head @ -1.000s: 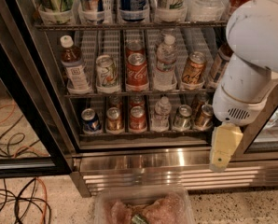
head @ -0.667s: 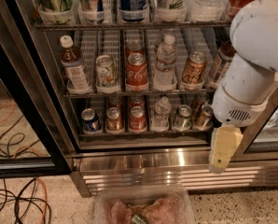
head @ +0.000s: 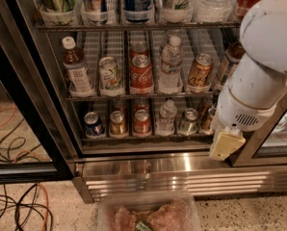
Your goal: Pick orange can from middle shelf of fridge
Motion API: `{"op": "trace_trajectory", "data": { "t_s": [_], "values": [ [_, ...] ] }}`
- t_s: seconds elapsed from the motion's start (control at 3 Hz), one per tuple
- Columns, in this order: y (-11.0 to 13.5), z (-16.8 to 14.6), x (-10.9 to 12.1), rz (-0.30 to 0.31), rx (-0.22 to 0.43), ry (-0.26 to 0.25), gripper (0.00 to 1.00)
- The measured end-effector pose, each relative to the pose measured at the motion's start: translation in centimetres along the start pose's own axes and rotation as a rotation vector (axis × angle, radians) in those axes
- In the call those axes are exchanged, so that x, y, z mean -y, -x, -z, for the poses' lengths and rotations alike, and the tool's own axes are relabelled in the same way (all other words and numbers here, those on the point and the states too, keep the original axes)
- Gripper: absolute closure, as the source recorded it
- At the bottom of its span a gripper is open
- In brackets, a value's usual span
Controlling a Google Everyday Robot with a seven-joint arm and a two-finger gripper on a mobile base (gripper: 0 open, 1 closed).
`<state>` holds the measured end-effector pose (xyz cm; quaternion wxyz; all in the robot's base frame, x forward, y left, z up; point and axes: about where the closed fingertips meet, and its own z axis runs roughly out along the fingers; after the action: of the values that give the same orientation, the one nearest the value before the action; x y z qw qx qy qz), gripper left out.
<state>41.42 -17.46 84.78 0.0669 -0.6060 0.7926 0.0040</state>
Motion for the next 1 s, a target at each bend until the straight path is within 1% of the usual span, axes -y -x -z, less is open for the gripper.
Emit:
{"op": "trace_trajectory", "data": {
  "t_s": [0.33, 0.67, 1.0],
  "values": [
    [0.16, 0.1, -0.03, 0.002, 0.005, 0.004, 0.38],
    [0.29, 0.18, -0.03, 0.004, 0.007, 0.007, 0.15],
    [0.59, 0.32, -0.19, 0.012, 0.016, 0.0, 0.0]
  ]
}}
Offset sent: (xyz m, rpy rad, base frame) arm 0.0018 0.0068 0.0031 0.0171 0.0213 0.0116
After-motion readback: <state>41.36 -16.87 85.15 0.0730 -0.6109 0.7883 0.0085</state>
